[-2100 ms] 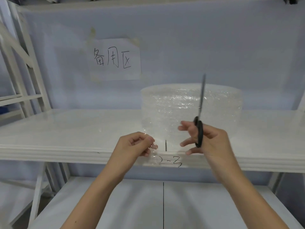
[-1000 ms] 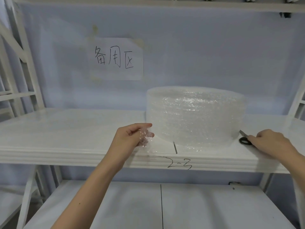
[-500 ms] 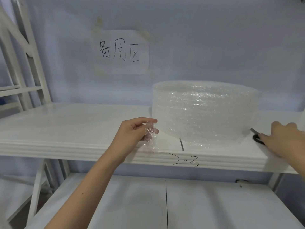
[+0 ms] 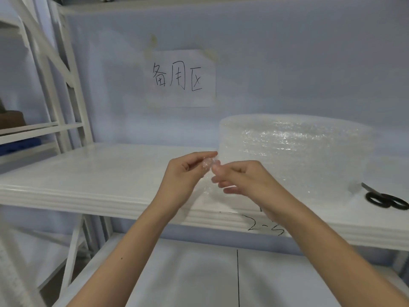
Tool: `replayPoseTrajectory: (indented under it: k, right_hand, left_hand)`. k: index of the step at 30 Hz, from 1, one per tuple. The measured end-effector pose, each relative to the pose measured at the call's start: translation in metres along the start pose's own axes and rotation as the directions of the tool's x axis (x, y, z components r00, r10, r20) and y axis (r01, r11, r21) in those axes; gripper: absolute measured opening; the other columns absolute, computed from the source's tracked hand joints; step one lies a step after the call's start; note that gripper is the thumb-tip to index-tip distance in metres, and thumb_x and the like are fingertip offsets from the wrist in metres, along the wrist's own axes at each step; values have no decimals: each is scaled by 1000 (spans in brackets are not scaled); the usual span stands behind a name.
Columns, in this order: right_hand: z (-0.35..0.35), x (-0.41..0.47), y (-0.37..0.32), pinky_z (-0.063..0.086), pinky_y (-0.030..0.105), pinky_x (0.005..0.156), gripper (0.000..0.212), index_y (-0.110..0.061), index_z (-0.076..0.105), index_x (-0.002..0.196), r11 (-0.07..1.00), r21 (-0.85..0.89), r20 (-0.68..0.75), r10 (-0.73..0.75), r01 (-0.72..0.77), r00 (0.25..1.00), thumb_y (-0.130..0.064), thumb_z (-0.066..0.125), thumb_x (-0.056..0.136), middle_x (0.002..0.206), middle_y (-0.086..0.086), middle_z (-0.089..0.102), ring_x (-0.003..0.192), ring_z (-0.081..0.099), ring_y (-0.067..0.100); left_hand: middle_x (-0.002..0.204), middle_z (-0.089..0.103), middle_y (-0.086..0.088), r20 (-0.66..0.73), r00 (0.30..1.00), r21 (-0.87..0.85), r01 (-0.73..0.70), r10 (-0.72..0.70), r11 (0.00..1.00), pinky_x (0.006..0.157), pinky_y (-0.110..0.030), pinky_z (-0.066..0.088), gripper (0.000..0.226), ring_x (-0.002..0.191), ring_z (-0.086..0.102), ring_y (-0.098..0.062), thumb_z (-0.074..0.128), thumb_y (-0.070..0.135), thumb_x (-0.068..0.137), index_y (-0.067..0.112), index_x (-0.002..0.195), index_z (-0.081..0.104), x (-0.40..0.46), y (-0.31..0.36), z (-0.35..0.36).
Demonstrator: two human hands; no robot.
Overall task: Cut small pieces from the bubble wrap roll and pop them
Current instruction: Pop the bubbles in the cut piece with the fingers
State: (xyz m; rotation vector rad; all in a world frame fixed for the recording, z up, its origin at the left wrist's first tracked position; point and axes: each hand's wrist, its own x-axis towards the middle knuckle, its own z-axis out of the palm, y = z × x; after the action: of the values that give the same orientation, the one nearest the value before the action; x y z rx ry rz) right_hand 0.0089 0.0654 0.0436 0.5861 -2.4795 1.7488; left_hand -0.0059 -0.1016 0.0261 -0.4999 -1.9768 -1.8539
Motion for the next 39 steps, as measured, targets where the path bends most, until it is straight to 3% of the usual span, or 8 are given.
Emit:
replayPoseTrajectory:
  k: [4, 8, 12, 15, 21, 26, 30, 39]
  right_hand:
    - [14, 20, 9, 55, 37, 94, 49, -24, 72, 110, 1000, 15, 39, -9, 8, 999, -59, 71, 75, 108, -11, 73, 102, 69, 10]
    - [18, 31, 13, 55, 32, 87, 27, -11, 77, 92, 989, 146, 26, 5, -9, 1000, -36, 72, 84, 89, 7, 77, 82, 68, 17]
    - [20, 40, 15, 55, 25, 73, 13, -8, 75, 85, 973, 227, 51, 29, -40, 998, -21, 74, 84, 71, 0, 72, 67, 63, 11]
    - [23, 44, 17, 54, 24, 70, 12, -6, 74, 87, 977, 213, 64, 21, -34, 998, -17, 74, 84, 74, 3, 72, 64, 64, 9]
    - [28, 52, 18, 54, 23, 68, 5, -13, 74, 82, 981, 195, 84, -13, -4, 996, -16, 73, 85, 78, 5, 72, 66, 64, 11]
    - [34, 62, 22, 53, 26, 70, 11, -6, 73, 90, 983, 186, 47, -16, 7, 999, -16, 72, 86, 78, 5, 71, 68, 63, 12]
    - [39, 70, 23, 54, 30, 73, 15, -1, 73, 94, 982, 189, 17, -13, 10, 1000, -15, 71, 87, 83, 10, 72, 72, 63, 15]
    - [40, 81, 23, 54, 27, 71, 20, -1, 72, 97, 986, 149, 152, 57, -80, 987, -17, 72, 85, 83, 6, 70, 71, 62, 15]
  left_hand:
    - [99, 79, 0, -18, 1000, -10, 4, -4, 1000, 82, -15, 53, 22, 95, 73, -7, 66, 8, 89, 13, 109, 75, 2, -1, -8]
    - [99, 79, 3, -23, 1000, 10, -1, 1, 1000, 82, -11, 51, 20, 96, 71, -2, 67, 13, 90, 15, 109, 75, 6, -3, -14]
    - [103, 77, 8, 2, 1000, 35, 23, -23, 999, 78, -16, 54, 19, 96, 71, -4, 65, 16, 92, 22, 107, 75, 11, -9, -20]
    - [107, 76, -1, 44, 995, -12, 93, -93, 996, 86, -29, 58, 22, 100, 71, -18, 64, 13, 93, 24, 108, 74, 14, -14, -25]
    - [110, 75, -11, 202, 963, -172, 216, -180, 961, 85, -27, 56, 36, 100, 71, -21, 43, 3, 95, 9, 120, 67, 17, -17, -37]
    - [91, 70, -11, 91, 970, -173, 239, -226, 956, 77, -25, 58, 22, 80, 68, -19, 57, 18, 95, 6, 106, 71, 24, -22, -41]
    - [83, 72, -7, 44, 973, -109, 228, -224, 968, 75, -23, 57, 15, 77, 67, -16, 63, 16, 92, 8, 87, 75, 29, -30, -47]
    - [95, 70, -17, 49, 972, -61, 231, -228, 971, 82, -24, 57, 18, 87, 65, -20, 64, 11, 92, -1, 101, 73, 39, -38, -61]
